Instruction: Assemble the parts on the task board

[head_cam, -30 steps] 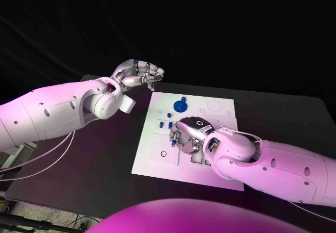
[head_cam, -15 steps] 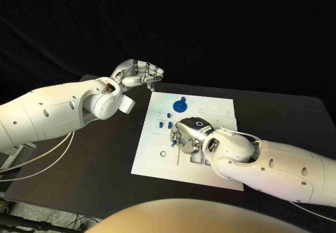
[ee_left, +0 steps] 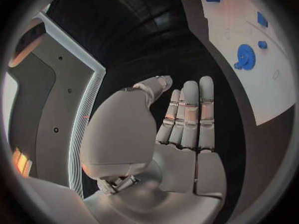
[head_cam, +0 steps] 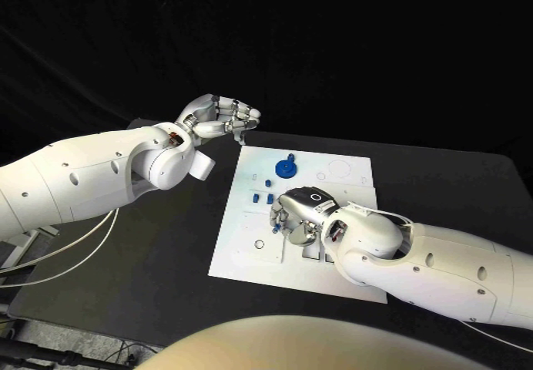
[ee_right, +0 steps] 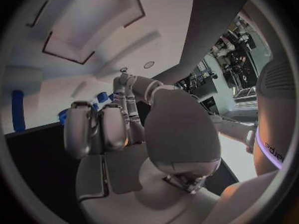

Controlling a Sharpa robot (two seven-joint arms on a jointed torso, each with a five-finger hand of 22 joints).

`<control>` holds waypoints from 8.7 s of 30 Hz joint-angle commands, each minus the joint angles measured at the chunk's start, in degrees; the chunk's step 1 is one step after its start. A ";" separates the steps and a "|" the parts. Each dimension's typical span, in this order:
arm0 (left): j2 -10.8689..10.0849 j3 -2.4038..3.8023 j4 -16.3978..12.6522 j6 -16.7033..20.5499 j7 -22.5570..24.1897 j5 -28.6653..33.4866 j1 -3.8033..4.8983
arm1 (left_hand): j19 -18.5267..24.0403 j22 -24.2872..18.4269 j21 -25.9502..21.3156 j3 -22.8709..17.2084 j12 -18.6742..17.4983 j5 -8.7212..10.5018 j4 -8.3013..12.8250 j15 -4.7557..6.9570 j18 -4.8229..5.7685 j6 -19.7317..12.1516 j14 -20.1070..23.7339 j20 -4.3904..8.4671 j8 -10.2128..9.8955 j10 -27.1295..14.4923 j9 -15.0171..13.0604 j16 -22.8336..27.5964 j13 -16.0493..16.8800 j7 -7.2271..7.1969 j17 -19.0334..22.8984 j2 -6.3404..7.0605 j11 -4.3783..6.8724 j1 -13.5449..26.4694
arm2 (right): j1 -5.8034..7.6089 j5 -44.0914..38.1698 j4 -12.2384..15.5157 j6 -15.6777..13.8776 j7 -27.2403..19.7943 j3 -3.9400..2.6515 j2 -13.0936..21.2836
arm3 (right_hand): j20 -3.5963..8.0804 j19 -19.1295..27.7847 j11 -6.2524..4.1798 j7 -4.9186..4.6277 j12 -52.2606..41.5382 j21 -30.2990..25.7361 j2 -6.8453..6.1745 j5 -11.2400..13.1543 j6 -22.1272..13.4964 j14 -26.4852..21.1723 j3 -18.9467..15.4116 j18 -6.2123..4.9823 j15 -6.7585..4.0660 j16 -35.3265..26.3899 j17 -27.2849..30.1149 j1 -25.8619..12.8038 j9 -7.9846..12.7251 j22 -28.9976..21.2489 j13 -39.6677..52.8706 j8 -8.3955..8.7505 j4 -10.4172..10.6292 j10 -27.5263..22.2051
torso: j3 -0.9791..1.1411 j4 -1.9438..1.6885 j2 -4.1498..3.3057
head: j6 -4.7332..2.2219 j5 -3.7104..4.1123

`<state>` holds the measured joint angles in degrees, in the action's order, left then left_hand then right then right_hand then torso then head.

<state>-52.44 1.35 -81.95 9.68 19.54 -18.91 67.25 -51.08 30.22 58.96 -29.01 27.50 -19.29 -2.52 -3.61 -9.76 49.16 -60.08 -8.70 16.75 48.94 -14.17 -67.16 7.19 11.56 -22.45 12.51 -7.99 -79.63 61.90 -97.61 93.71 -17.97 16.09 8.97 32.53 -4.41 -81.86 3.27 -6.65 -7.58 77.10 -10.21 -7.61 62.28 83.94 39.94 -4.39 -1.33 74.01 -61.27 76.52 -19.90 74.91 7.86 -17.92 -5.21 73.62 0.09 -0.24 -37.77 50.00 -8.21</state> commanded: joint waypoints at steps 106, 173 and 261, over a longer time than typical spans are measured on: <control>-0.24 -0.10 0.19 -2.28 -0.80 -0.07 0.00 | 0.59 -0.04 -0.18 0.03 0.66 -0.26 0.52 -0.01 -0.80 -0.34 0.83 -0.20 0.53 -1.38 0.07 -0.13 -0.20 -0.08 0.18 -0.26 -0.23 -0.41 | 5.69 8.29 -1.64 6.72 -2.39 -0.13 11.43 | -2.04 0.65 2.04 -2.25 0.84 -5.36 0.43 1.16 -3.95 0.14 -23.30 0.19 1.85 2.34 3.40 11.17 4.83 4.59 -4.11 9.36 18.43 -7.79 | 0.21 0.35 0.32 | 0.00 1.60; 0.93 -0.10 1.02 -2.65 -1.01 0.04 0.00 | 0.70 -0.01 -0.13 -0.04 0.90 -0.29 0.58 -0.03 -0.83 -0.35 0.95 -0.24 0.70 -1.69 0.06 -0.21 -0.22 -0.08 0.22 -0.55 -0.26 -0.48 | 0.05 6.73 2.57 0.66 -3.62 0.06 -2.01 | -0.76 -0.54 0.45 -0.85 3.35 -3.01 0.21 2.57 -0.67 0.26 -3.63 0.69 0.53 3.28 3.65 3.29 -0.92 7.17 -3.12 2.86 9.54 -0.88 | 0.29 0.40 0.27 | 0.00 -0.56; 0.15 -0.24 0.99 -2.88 -1.39 0.03 0.00 | 0.85 0.05 -0.03 0.02 1.31 -0.29 0.68 -0.08 -0.83 -0.47 1.11 -0.30 0.93 -2.12 0.06 -0.35 -0.26 -0.07 0.30 -0.63 -0.29 -0.39 | 4.65 28.29 13.78 -7.68 -1.53 -0.99 18.82 | -0.52 -1.14 -0.33 -1.25 -6.47 -3.76 -0.75 -4.63 -8.71 0.63 -31.60 0.75 0.07 4.78 2.11 4.80 -0.24 8.29 6.78 4.99 21.54 4.67 | 0.07 1.14 1.04 | 0.00 2.84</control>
<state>-52.32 1.09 -80.83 7.52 17.92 -18.95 67.20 -50.77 30.22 58.97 -29.02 28.60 -19.30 -2.21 -3.66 -9.75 49.16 -59.34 -9.01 17.44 47.18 -14.15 -67.16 7.01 11.55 -22.23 12.29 -8.28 -79.85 66.44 -80.86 107.16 -25.08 14.70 7.91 50.30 -5.10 -82.82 3.29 -8.09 -12.36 73.03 -10.88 -11.36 53.13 84.01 8.59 -4.40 -0.73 78.49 -58.93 82.28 -19.97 74.93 13.42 -12.35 15.71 77.22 0.26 0.56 -36.99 50.00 -6.31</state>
